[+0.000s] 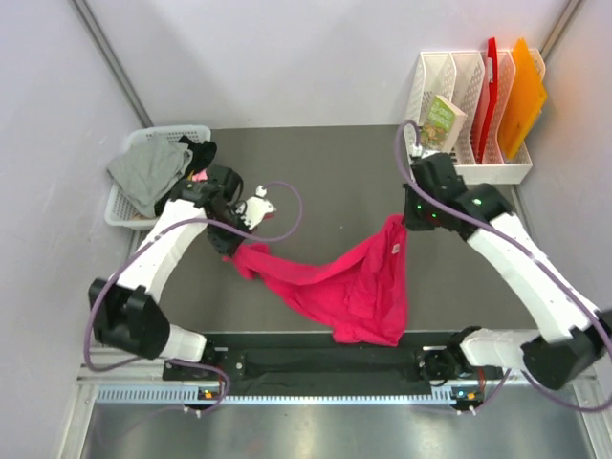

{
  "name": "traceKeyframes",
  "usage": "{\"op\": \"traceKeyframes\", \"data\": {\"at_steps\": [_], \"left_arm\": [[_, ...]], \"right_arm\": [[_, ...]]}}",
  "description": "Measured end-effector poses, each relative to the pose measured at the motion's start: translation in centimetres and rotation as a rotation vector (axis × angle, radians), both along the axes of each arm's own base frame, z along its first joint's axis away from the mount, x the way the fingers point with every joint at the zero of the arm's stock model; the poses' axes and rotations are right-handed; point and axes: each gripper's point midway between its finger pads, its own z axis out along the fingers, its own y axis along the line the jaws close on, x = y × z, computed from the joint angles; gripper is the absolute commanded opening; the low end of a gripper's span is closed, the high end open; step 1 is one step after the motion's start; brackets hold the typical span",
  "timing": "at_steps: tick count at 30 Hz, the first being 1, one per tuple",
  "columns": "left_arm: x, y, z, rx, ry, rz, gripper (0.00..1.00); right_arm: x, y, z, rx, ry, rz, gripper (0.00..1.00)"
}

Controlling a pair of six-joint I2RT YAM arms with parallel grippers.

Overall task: Fold and stack the t-shirts
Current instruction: Flatten out the tshirt

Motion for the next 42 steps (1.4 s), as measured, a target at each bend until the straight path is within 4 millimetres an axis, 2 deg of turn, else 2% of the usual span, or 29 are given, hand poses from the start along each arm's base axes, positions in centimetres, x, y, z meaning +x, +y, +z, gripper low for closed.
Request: {"op": "traceKeyframes", "data": {"at_steps": [2,4,7,12,13,14,15,16,17,18,20,21,22,26,29,31,34,36,38,40,42], "left_arm": [[0.8,-0.3,-2.5,0.013,0.046,-0.001,0.00],[2.1,-0.6,-4.7,0.028,0.081,0.001,0.00],[4.7,-0.8,-7.5,0.070,0.132,0.008,0.00],[12.6,-1.3,-11.1,0.121,0.110,0.060,0.01],[13.9,-1.3,-11.5,0.127,0.097,0.073,0.08],[15.4,-1.2,-11.8,0.135,0.080,0.092,0.27],[16.7,-1.1,-12.1,0.144,0.063,0.110,0.42],[18.0,-0.9,-12.2,0.151,0.044,0.126,0.52],[18.8,-0.7,-12.2,0.164,0.029,0.139,0.73],[20.1,-0.3,-12.0,0.178,0.003,0.168,0.87],[21.6,0.2,-11.5,0.203,-0.041,0.193,0.95],[22.0,0.4,-11.3,0.209,-0.056,0.204,0.99],[22.3,0.8,-11.1,0.221,-0.073,0.220,0.99],[22.5,1.0,-10.5,0.224,-0.093,0.230,0.99],[21.3,-0.1,-9.2,0.158,-0.089,0.207,0.95],[19.6,-1.3,-7.3,0.108,-0.094,0.172,0.94],[16.3,-3.8,-4.5,0.052,-0.117,0.082,0.91],[13.9,-5.7,-3.7,0.020,-0.114,0.015,0.90],[12.2,-7.4,-3.7,-0.002,-0.087,-0.039,0.90],[11.2,-8.4,-4.3,-0.017,-0.058,-0.068,0.90],[10.7,-8.4,-4.9,-0.020,-0.033,-0.071,0.90]], "right_arm": [[1.9,-1.1,-3.9,-0.034,0.076,-0.057,0.00],[3.8,-2.2,-5.8,-0.055,0.104,-0.106,0.00],[6.6,-3.7,-6.2,-0.065,0.080,-0.162,0.00],[11.2,-4.7,-5.3,-0.066,-0.004,-0.211,0.00],[11.9,-4.5,-5.6,-0.066,-0.010,-0.209,0.06],[12.4,-4.4,-6.1,-0.071,-0.006,-0.206,0.20],[12.7,-4.3,-6.7,-0.076,0.003,-0.203,0.28],[13.0,-4.2,-7.5,-0.083,0.015,-0.198,0.35],[13.3,-4.1,-8.3,-0.091,0.031,-0.192,0.40],[13.4,-4.1,-9.1,-0.105,0.050,-0.187,0.43],[13.5,-4.2,-10.3,-0.127,0.079,-0.181,0.50],[13.6,-4.3,-10.5,-0.136,0.083,-0.180,0.50],[13.5,-4.5,-10.6,-0.148,0.085,-0.182,0.52],[14.0,-5.1,-8.9,-0.189,0.044,-0.205,0.48],[13.8,-4.9,-7.3,-0.201,0.008,-0.202,0.43],[12.8,-3.6,-6.4,-0.185,0.000,-0.163,0.42],[10.8,-0.2,-5.8,-0.133,0.008,-0.068,0.42],[9.4,2.1,-6.3,-0.102,0.033,-0.003,0.42],[7.6,3.9,-7.6,-0.080,0.083,0.053,0.42],[5.8,4.8,-9.6,-0.072,0.149,0.088,0.42],[4.3,4.6,-11.4,-0.074,0.215,0.094,0.42]]}}
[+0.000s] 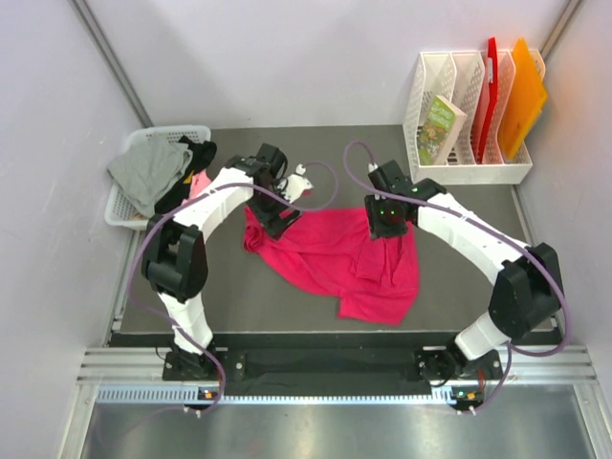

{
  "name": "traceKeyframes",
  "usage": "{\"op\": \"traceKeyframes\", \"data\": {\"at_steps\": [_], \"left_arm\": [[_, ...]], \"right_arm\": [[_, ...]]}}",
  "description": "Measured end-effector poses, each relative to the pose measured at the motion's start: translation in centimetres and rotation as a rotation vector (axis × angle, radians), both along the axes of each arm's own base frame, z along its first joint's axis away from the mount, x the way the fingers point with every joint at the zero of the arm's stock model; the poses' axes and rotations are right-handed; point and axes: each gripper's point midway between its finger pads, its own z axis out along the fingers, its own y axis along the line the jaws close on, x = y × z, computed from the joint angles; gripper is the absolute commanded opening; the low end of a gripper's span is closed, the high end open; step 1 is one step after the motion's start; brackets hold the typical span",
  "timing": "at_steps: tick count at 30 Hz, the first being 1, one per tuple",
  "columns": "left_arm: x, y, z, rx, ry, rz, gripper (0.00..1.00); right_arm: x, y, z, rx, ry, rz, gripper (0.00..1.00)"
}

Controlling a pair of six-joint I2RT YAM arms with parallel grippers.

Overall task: Fold and stack the t-shirts
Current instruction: Flatten out the tshirt

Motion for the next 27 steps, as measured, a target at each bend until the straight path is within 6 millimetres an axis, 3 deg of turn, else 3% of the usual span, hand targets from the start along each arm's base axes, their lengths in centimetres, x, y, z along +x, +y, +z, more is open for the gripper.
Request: {"op": "traceKeyframes", "data": {"at_steps": [5,16,27], "left_arm": [[0.1,0.3,-0.8,0.006,0.014,0.008,0.90],[1.3,1.7,-6.3,0.079,0.086,0.037,0.86],[1.8,4.1,-7.6,0.084,0.095,0.091,0.65]], "right_arm": [[-2.3,-0.6,-2.4,-0.016,0.100,0.000,0.43],[-4.6,1.3,-2.8,0.044,0.184,0.095,0.45],[-6.6,1.9,-6.2,0.014,0.306,0.158,0.43]]}}
